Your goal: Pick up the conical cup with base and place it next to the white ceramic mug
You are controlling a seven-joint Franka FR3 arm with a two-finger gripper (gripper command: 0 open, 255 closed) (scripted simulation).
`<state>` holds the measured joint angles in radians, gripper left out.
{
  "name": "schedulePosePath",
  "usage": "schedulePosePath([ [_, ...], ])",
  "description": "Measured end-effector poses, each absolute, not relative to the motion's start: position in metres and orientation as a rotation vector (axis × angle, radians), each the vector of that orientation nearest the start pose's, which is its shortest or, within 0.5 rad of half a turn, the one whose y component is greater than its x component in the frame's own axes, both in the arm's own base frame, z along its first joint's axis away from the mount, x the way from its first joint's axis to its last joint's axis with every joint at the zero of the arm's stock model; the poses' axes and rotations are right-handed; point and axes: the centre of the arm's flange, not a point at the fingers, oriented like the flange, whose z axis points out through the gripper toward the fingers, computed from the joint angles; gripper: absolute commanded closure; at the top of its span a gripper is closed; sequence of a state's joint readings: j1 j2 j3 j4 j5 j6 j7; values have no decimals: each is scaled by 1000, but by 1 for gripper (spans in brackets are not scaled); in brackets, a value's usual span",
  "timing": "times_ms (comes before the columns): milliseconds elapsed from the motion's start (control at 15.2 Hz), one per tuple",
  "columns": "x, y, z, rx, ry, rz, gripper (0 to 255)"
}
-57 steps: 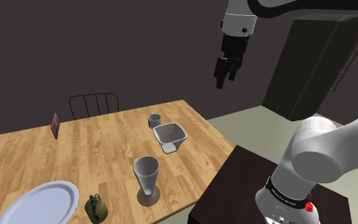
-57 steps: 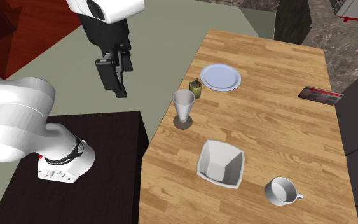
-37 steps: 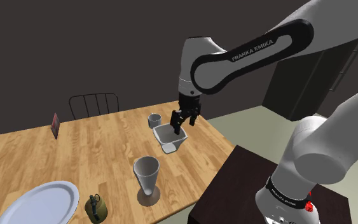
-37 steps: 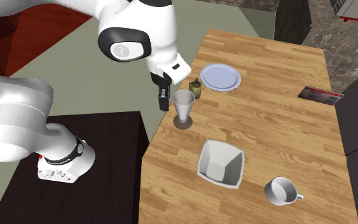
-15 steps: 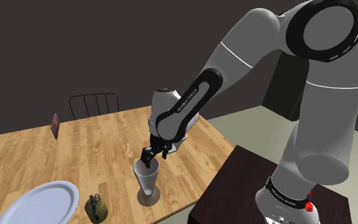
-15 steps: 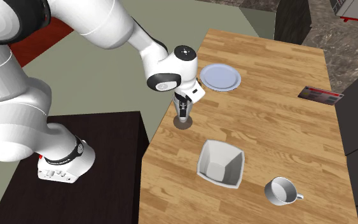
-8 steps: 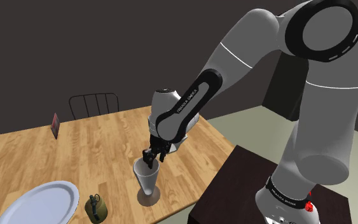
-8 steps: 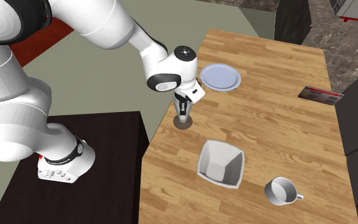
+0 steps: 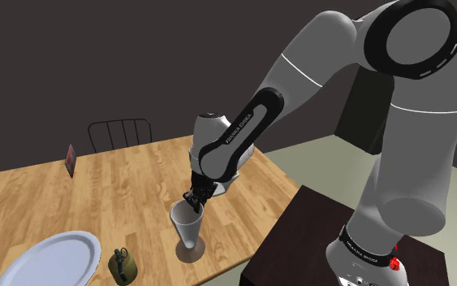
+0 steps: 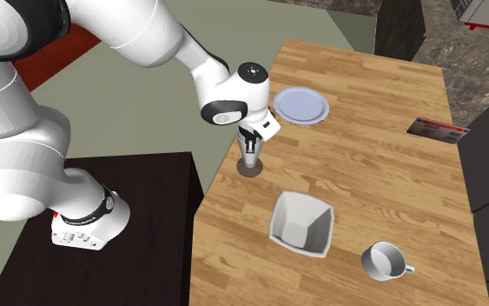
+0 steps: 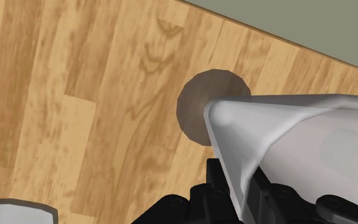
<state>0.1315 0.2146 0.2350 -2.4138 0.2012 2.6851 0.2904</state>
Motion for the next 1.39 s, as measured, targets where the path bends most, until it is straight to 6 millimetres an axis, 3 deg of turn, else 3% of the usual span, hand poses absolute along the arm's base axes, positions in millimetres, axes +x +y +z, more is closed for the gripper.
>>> schedulePosePath([
  [264,470,178,241,-2984,161,-9,255],
  [1386,469,178,329,-2983,161,-9,255],
])
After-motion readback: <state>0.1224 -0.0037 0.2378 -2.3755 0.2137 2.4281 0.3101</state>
